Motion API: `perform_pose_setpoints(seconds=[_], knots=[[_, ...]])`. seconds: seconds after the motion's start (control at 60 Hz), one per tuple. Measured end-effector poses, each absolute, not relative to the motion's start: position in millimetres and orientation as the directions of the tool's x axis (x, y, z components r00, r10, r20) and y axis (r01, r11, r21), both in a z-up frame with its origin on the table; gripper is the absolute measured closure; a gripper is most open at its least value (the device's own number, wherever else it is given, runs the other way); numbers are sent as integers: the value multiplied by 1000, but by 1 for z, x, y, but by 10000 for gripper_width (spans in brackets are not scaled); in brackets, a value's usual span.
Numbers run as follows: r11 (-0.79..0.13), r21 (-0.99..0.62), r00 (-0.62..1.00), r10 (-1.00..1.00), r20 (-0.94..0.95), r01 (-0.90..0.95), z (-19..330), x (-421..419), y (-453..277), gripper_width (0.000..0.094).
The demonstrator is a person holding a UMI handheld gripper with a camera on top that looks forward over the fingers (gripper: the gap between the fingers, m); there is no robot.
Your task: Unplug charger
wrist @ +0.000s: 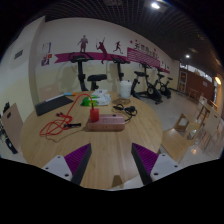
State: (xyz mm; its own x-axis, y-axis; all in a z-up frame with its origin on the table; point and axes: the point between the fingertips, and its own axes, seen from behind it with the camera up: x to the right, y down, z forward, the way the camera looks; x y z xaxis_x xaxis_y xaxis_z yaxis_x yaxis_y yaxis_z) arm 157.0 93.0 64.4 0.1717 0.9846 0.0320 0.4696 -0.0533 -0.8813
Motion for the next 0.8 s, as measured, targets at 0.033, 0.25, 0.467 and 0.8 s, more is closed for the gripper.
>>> perform_pose_setpoints(seconds=[0.033, 0.25, 0.467, 0.8], knots=[[-46, -883, 158, 987, 33, 467, 64, 154, 91, 94], [-11, -897, 63, 998, 18, 443, 62, 128, 71, 91], [-9, -915, 56, 998, 15, 404, 64, 82, 52, 89], [-43, -925, 127, 992, 6, 377, 42, -6, 65, 90]])
